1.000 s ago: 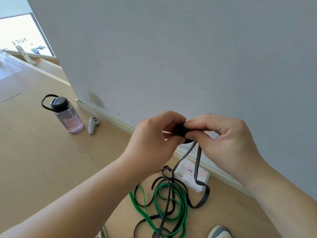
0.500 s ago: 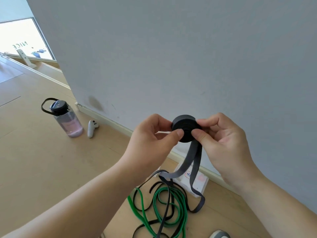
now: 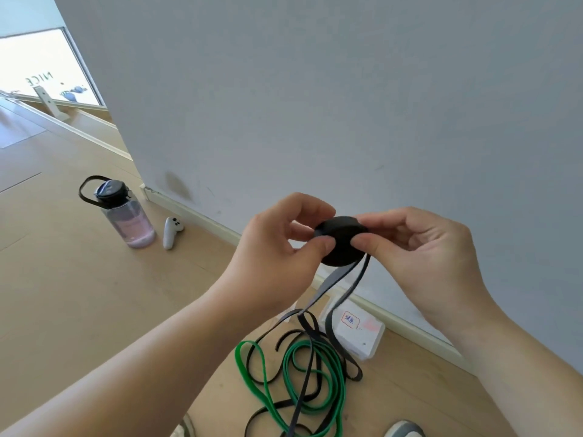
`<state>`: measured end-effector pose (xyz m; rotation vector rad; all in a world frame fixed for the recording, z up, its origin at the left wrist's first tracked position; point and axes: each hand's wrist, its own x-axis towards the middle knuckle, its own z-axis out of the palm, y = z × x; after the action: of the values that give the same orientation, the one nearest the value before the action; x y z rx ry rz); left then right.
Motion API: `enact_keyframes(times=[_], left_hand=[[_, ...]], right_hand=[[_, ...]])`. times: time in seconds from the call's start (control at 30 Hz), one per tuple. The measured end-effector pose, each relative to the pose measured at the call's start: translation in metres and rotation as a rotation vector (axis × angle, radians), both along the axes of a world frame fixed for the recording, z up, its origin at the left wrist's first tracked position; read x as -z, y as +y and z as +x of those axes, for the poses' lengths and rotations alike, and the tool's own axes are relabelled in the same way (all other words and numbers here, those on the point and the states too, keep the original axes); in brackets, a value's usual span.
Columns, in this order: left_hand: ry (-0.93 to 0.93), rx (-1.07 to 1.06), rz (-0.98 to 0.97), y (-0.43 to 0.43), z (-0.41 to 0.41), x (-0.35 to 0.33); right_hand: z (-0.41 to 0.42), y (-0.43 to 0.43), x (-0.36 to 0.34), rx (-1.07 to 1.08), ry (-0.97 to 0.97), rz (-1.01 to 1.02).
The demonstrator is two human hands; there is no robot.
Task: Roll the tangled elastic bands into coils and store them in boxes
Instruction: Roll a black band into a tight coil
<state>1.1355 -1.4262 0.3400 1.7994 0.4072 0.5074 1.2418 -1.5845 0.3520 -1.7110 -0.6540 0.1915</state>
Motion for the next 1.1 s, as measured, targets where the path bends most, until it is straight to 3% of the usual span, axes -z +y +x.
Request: enact_keyframes(times=[0.17, 0.33, 0.43, 0.57, 0.7, 0.9, 1.1], left_hand=[[-0.165, -0.018, -0.526, 0.002, 0.001, -0.004], [-0.146, -0.057, -0.635, -0.007, 0.004, 0.001], [-0.124, -0.027, -0.582, -0.008, 0.002, 0.002], [-0.002, -0.004, -0.203, -0.004, 0.001, 0.001], [-0.015, 0.073, 0.027, -0.002, -0.001, 0.0], [0.033, 0.103, 0.098, -0.001, -0.003, -0.002], [0.052, 0.053, 0.085, 0.0, -0.002, -0.001]], right_hand=[[-0.004, 0.004, -0.001, -0.037, 0.113, 0.107], [-0.013, 0.009, 0.001, -0.032, 0.144, 0.155], [-0.009, 0.008, 0.004, 0.012, 0.093, 0.122], [0.0, 0.001, 0.004, -0.005, 0.0, 0.01], [0.001, -0.001, 0.005, -0.127, -0.292, -0.148], [0.002, -0.001, 0.004, -0.181, -0.487, -0.185], [0.002, -0.001, 0.001, -0.052, 0.013, 0.0]])
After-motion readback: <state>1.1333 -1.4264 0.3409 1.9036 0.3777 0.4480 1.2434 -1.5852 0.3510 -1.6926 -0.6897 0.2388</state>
